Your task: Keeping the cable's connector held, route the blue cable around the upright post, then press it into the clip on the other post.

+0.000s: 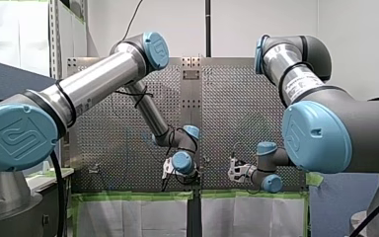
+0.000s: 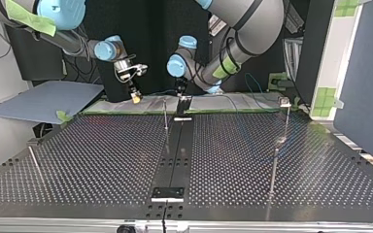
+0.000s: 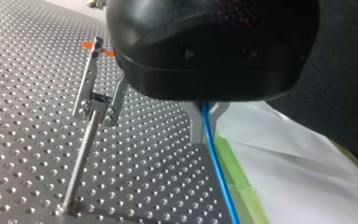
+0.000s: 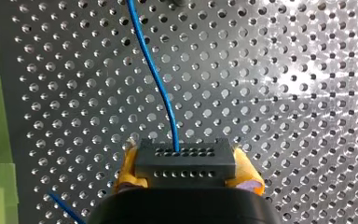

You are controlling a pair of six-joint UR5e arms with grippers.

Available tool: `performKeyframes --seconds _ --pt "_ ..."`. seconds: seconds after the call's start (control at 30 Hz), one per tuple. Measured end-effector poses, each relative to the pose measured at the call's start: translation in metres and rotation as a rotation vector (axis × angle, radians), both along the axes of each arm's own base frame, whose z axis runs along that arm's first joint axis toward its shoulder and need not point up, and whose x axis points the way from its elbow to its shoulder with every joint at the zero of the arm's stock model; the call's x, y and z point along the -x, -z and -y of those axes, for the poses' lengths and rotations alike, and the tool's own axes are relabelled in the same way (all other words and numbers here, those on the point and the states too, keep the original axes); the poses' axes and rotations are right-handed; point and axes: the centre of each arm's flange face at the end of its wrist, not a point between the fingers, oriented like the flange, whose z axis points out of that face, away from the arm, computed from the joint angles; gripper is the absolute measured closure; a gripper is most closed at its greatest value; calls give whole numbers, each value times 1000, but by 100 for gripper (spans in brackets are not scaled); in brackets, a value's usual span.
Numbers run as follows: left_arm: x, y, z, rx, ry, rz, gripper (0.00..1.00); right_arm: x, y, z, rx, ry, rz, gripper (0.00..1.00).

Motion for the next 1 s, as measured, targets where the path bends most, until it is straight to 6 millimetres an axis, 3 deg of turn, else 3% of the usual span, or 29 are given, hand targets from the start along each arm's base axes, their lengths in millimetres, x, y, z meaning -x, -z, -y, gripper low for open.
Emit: performKeyframes --seconds 1.0 --pt "-34 -21 12 151 -27 81 100 0 -16 35 26 14 20 100"
